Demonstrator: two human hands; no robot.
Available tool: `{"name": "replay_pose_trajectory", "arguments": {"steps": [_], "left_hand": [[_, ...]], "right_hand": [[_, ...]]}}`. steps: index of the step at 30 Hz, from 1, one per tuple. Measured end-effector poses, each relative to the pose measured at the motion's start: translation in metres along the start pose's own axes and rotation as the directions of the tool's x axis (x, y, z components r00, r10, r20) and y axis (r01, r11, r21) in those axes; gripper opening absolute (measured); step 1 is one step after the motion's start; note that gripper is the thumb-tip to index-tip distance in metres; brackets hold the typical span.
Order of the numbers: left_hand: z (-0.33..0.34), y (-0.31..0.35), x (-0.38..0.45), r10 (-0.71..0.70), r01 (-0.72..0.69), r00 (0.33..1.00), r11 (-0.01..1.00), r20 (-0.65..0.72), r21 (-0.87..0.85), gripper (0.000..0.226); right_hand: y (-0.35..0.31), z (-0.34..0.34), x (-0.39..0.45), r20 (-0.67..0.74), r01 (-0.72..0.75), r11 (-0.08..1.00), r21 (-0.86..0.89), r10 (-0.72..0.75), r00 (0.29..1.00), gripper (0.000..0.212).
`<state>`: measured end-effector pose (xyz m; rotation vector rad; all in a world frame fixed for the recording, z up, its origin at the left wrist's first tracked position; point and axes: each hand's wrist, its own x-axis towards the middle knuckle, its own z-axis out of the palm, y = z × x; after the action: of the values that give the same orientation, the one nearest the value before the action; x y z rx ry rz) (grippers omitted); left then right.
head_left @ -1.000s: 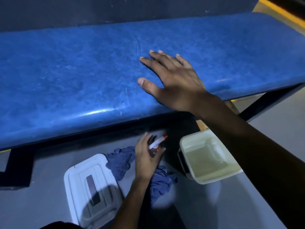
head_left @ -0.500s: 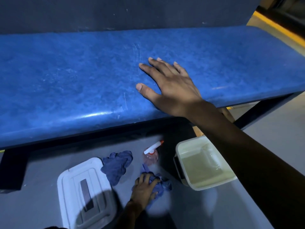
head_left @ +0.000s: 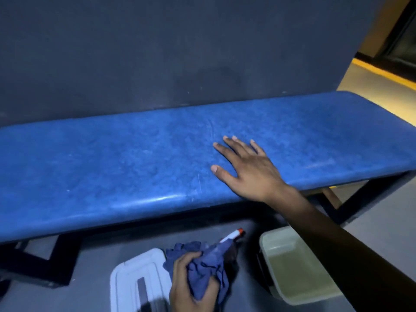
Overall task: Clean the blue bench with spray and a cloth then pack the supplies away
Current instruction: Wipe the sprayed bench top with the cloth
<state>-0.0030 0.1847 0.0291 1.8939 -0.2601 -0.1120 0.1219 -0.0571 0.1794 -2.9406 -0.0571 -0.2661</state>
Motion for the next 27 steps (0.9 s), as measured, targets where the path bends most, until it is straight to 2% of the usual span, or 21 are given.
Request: {"name": "replay_pose_trajectory", "arguments": {"steps": [1, 2, 4, 5, 6, 8, 11, 13, 14, 16, 18, 19, 20, 22, 24, 27], "left_hand": [[-0.019, 0.025, 0.008, 0.057, -0.057, 0.997, 0.998, -0.042, -0.002, 0.071], [-0.037, 0.050, 0.018, 0.166, -0.168, 0.973, 0.986, -0.158, -0.006, 0.071], [-0.070, 0.101, 0.038, 0.353, -0.385, 0.839, 0.923, -0.414, 0.006, 0.058], [-0.086, 0.119, 0.046, 0.394, -0.441, 0.784, 0.897, -0.480, 0.015, 0.051], [-0.107, 0.134, 0.056, 0.400, -0.444, 0.764, 0.895, -0.506, 0.037, 0.046], [-0.159, 0.151, 0.075, 0.325, -0.325, 0.801, 0.941, -0.503, 0.091, 0.046], [-0.233, 0.150, 0.116, 0.176, -0.045, 0.826, 0.967, -0.535, 0.249, 0.050], [-0.261, 0.138, 0.146, 0.120, 0.103, 0.839, 0.922, -0.530, 0.373, 0.055], [-0.270, 0.129, 0.159, 0.107, 0.132, 0.858, 0.899, -0.503, 0.417, 0.063], [-0.278, 0.113, 0.176, 0.040, 0.196, 0.921, 0.811, -0.386, 0.552, 0.078], [-0.274, 0.093, 0.180, -0.011, 0.206, 0.966, 0.641, -0.260, 0.739, 0.081], [-0.273, 0.084, 0.179, 0.013, 0.173, 0.974, 0.594, -0.225, 0.786, 0.079], [-0.274, 0.081, 0.177, 0.065, 0.142, 0.973, 0.583, -0.220, 0.800, 0.075], [-0.283, 0.076, 0.182, 0.142, 0.116, 0.953, 0.641, -0.266, 0.759, 0.073], [-0.295, 0.074, 0.199, 0.166, 0.130, 0.930, 0.688, -0.329, 0.714, 0.069], [-0.304, 0.075, 0.234, 0.171, 0.137, 0.925, 0.683, -0.340, 0.717, 0.060]], "right_hand": [[0.000, -0.001, 0.000, 0.005, 0.000, 1.000, -0.006, 0.000, 1.000, 0.075], [0.000, -0.002, 0.001, 0.007, -0.002, 1.000, -0.014, 0.002, 1.000, 0.076], [-0.001, -0.003, 0.001, 0.011, -0.001, 1.000, -0.029, 0.002, 1.000, 0.077], [-0.001, -0.003, 0.001, 0.017, -0.001, 0.999, -0.036, 0.002, 1.000, 0.077], [-0.002, -0.004, 0.001, 0.026, -0.001, 0.999, -0.045, 0.002, 1.000, 0.078], [-0.005, -0.009, 0.002, 0.056, -0.004, 0.998, -0.056, 0.007, 0.998, 0.081], [-0.025, -0.019, 0.013, 0.054, 0.005, 0.998, -0.061, -0.002, 0.999, 0.079], [-0.056, -0.020, 0.031, 0.012, 0.029, 0.999, -0.021, -0.029, 1.000, 0.076], [-0.077, -0.018, 0.040, 0.007, 0.053, 0.998, 0.022, -0.054, 0.999, 0.074], [-0.125, -0.008, 0.058, 0.021, 0.138, 0.984, 0.109, -0.141, 0.990, 0.073], [-0.171, 0.007, 0.071, 0.044, 0.243, 0.958, 0.154, -0.252, 0.967, 0.070], [-0.191, 0.016, 0.075, 0.063, 0.285, 0.945, 0.160, -0.298, 0.953, 0.070], [-0.208, 0.026, 0.077, 0.088, 0.313, 0.937, 0.155, -0.329, 0.940, 0.069], [-0.227, 0.042, 0.080, 0.120, 0.336, 0.934, 0.122, -0.350, 0.929, 0.069], [-0.231, 0.053, 0.081, 0.100, 0.327, 0.940, 0.100, -0.337, 0.936, 0.071], [-0.230, 0.058, 0.080, 0.052, 0.322, 0.940, 0.108, -0.329, 0.943, 0.073]]}}
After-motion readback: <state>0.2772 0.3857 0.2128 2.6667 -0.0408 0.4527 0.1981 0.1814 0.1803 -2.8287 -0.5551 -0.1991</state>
